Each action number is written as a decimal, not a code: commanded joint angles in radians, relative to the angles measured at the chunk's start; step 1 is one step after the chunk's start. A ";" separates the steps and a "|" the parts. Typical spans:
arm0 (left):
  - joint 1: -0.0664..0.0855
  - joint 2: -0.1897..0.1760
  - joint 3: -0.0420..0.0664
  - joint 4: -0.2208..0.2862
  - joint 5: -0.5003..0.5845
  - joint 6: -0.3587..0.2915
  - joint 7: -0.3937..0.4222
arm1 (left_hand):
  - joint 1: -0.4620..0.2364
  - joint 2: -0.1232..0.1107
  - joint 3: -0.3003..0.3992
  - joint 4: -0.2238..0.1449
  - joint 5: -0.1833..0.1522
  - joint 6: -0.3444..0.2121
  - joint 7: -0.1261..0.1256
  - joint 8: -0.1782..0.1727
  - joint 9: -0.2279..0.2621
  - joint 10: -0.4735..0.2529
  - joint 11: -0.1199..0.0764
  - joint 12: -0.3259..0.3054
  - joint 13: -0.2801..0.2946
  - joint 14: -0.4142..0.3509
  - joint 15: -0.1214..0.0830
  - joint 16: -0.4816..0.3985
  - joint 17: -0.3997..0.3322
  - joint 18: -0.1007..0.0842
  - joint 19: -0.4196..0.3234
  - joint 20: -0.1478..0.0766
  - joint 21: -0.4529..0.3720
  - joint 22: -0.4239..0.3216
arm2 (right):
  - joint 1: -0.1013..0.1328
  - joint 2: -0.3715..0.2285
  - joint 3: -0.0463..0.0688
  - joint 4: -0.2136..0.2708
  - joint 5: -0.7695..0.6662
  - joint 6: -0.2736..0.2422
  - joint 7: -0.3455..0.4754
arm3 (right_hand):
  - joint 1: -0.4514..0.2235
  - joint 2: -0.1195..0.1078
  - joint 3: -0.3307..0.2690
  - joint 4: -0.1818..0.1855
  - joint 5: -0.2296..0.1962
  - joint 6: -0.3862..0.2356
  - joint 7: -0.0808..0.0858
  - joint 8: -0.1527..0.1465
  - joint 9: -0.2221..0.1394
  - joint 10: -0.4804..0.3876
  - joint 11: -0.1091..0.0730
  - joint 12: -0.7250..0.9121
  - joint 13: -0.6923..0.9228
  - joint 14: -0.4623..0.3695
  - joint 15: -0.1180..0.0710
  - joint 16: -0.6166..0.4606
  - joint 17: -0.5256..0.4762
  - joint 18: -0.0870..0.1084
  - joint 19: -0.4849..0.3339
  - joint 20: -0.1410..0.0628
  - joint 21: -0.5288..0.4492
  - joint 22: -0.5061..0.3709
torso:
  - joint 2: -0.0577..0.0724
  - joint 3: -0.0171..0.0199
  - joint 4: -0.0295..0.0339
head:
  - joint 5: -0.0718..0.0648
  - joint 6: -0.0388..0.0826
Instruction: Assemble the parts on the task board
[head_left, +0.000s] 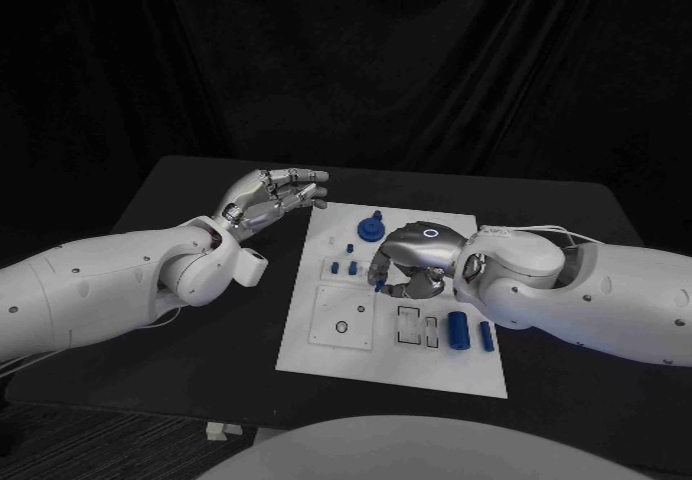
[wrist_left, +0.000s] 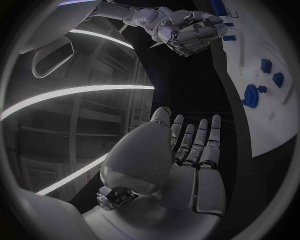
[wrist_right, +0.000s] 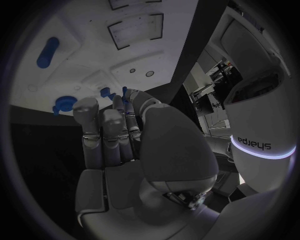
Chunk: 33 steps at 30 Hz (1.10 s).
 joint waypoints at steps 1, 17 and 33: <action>-0.002 0.004 0.001 0.001 0.006 0.014 0.030 | 0.009 -0.001 0.005 0.001 0.003 0.009 0.001 0.004 0.000 0.007 -0.002 0.002 0.001 0.008 -0.001 0.005 -0.001 -0.009 0.008 -0.001 0.004 -0.001 | -0.012 0.023 0.000 -0.023 -0.019 0.047 -0.008 | 0.006 0.001 0.003 -0.001 0.001 -0.004 0.001 -0.005 -0.001 0.004 0.004 -0.001 0.002 0.006 0.000 -0.002 0.002 -0.001 0.001 0.001 -0.001 0.100 | 0.000 0.0000 0.0001 | 0.001 0.000; -0.007 0.014 0.001 -0.006 0.006 0.019 0.027 | 0.012 0.003 0.012 0.001 0.004 0.011 0.003 0.004 -0.001 0.011 0.001 0.001 0.001 0.006 -0.001 0.003 -0.001 -0.009 0.007 -0.001 0.003 -0.002 | -0.035 0.097 0.000 -0.088 -0.021 0.088 -0.017 | 0.007 -0.001 0.003 -0.003 -0.011 0.000 0.000 -0.006 -0.003 0.006 0.003 -0.002 0.002 0.007 0.000 -0.002 0.001 0.000 0.001 0.001 -0.006 0.098 | 0.002 0.0006 0.0048 | 0.000 0.000; -0.010 0.019 0.001 -0.010 0.006 0.022 0.025 | 0.014 0.004 0.015 0.000 0.004 0.011 0.004 0.004 -0.001 0.012 0.002 0.000 0.001 0.006 -0.002 0.003 -0.001 -0.009 0.007 -0.002 0.003 -0.003 | -0.049 0.115 0.000 -0.112 -0.021 0.077 -0.010 | 0.010 -0.002 0.004 -0.005 -0.017 0.002 -0.001 -0.007 -0.004 0.008 0.002 -0.001 0.002 0.006 0.000 -0.004 -0.001 0.001 0.001 0.001 -0.006 0.098 | 0.000 0.0006 0.0024 | 0.003 0.000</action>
